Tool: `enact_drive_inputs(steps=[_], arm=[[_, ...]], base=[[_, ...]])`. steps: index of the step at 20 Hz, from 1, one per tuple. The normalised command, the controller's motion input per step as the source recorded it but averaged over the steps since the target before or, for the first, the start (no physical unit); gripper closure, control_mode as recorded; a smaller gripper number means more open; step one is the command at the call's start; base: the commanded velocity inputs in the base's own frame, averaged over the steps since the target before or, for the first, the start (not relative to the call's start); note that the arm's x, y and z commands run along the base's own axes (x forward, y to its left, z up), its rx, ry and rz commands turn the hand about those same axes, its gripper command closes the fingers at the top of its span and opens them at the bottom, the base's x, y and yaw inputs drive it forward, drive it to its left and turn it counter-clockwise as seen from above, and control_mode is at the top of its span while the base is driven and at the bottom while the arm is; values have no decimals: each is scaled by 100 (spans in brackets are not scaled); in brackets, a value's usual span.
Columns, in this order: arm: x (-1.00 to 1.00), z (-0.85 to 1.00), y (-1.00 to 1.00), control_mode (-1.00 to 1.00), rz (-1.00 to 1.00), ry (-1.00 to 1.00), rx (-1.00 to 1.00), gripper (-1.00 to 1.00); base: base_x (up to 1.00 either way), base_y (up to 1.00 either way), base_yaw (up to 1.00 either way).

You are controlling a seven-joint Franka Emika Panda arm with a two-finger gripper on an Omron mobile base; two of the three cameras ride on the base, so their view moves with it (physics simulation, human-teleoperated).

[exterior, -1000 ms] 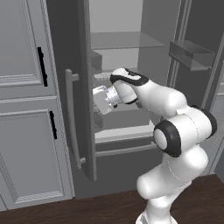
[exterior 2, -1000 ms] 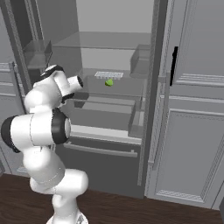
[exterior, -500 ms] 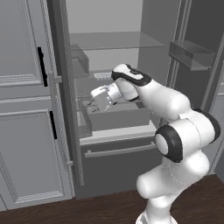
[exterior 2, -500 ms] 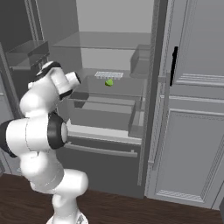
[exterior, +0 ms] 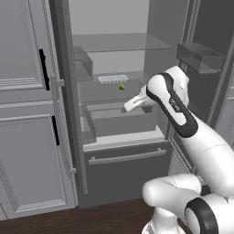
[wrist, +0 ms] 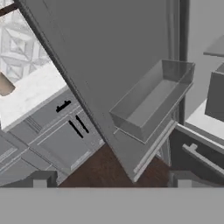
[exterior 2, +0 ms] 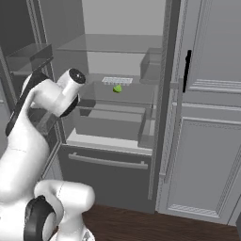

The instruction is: Grab a lemon wedge from the fridge and one ice cube from the ice bowl, and put them in the glass of lemonade.

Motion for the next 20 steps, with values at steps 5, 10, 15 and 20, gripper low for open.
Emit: enact_drive_inputs(steps=[5, 10, 15, 20], arm=[[-69, 30, -100, -100, -44, -10, -28, -100], [-56, -18, -91, -100, -49, 22, -5, -100], [-26, -13, -86, -100, -49, 24, -1, -100], [0, 4, -14, -100, -7, 7, 0, -100]], base=[[0, 0, 0], [0, 0, 0], [0, 0, 0], [0, 0, 0]])
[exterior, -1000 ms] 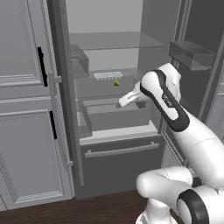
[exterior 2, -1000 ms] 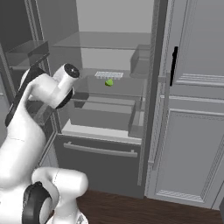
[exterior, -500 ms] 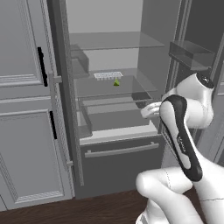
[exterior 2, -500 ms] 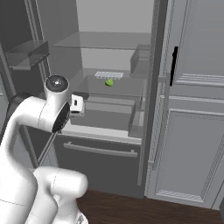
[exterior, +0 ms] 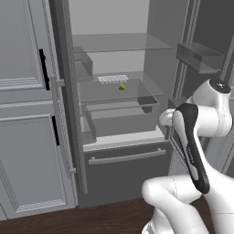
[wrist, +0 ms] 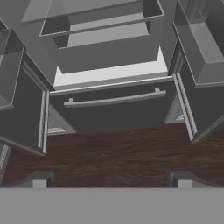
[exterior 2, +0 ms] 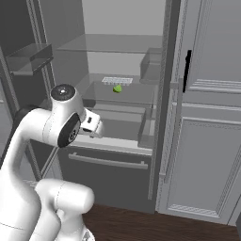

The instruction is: Grab a lemon wedge from the fridge and one ice cube from the ice bowl, and put them in the glass of lemonade.

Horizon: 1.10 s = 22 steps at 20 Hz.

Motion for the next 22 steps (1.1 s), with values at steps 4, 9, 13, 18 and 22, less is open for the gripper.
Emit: enact_drive_inputs(steps=[4, 9, 13, 18, 22], arm=[[6, 0, 1, -100, -3, 8, -1, -100], [-9, 0, 1, -100, 1, -9, 0, -100], [-2, 13, 4, -100, 0, -27, -3, -100], [28, 1, 0, 100, 0, -5, 0, -100], [0, 0, 0, 100, 0, 0, 0, -100]], base=[[0, 0, 0], [0, 0, 0], [0, 0, 0], [10, 0, 0], [75, 14, -3]])
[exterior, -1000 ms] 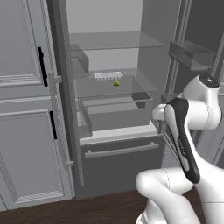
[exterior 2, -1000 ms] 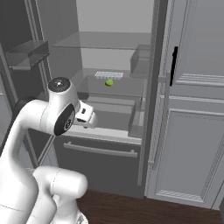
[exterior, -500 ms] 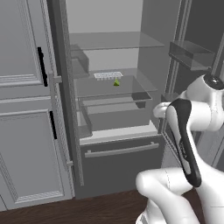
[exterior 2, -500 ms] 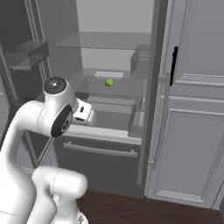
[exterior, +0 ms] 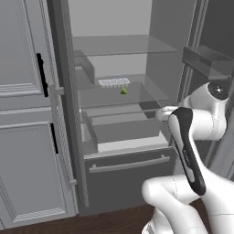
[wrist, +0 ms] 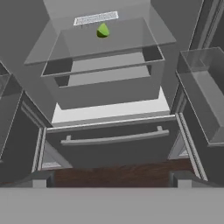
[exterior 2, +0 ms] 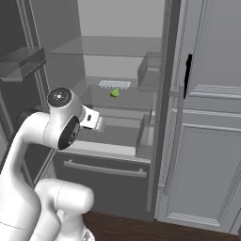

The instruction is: Grab a lemon wedge from the fridge and one ice cube from the ice bowl, and put them in the glass of lemonade.

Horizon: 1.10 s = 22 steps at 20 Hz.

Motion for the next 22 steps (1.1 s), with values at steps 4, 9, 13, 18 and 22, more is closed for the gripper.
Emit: enact_drive_inputs(steps=[4, 9, 13, 18, 22], arm=[[0, 0, 0, 100, 0, 0, 0, -100], [0, 0, 0, 100, 0, 0, 0, -100], [0, 0, 0, 100, 0, 0, 0, -100], [0, 0, 0, 100, 0, 0, 0, -100], [0, 0, 0, 100, 0, 0, 0, -100]], base=[[73, 9, -7], [85, 29, -3], [58, 41, 0], [46, 48, 0], [56, 23, 0]])
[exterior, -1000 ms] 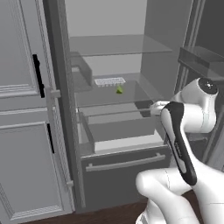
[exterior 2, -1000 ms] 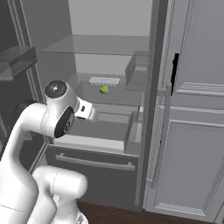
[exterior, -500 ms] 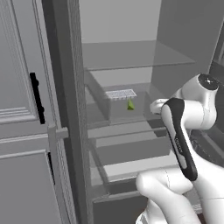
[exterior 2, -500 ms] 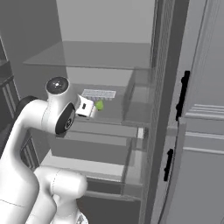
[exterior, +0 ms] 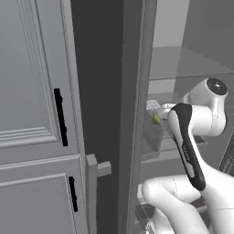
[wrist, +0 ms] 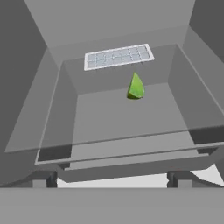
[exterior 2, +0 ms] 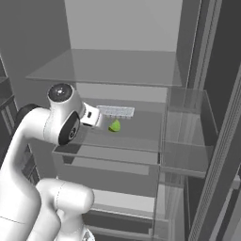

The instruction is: Grab a lemon wedge from the fridge and one ice cube from the ice bowl, and put them in the glass of lemonade.

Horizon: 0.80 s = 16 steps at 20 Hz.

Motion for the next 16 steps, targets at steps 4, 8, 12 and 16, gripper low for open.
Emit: enact_drive_inputs(steps=[4, 8, 12, 16], arm=[[61, -14, -28, -100, 0, 0, 0, -100], [54, -39, -36, -100, 0, 0, 0, -100], [55, -30, -18, -100, 0, 0, 0, -100], [8, -3, 0, -100, 0, 0, 0, -100]], base=[[0, 0, 0], [0, 0, 0], [0, 0, 0], [0, 0, 0]])
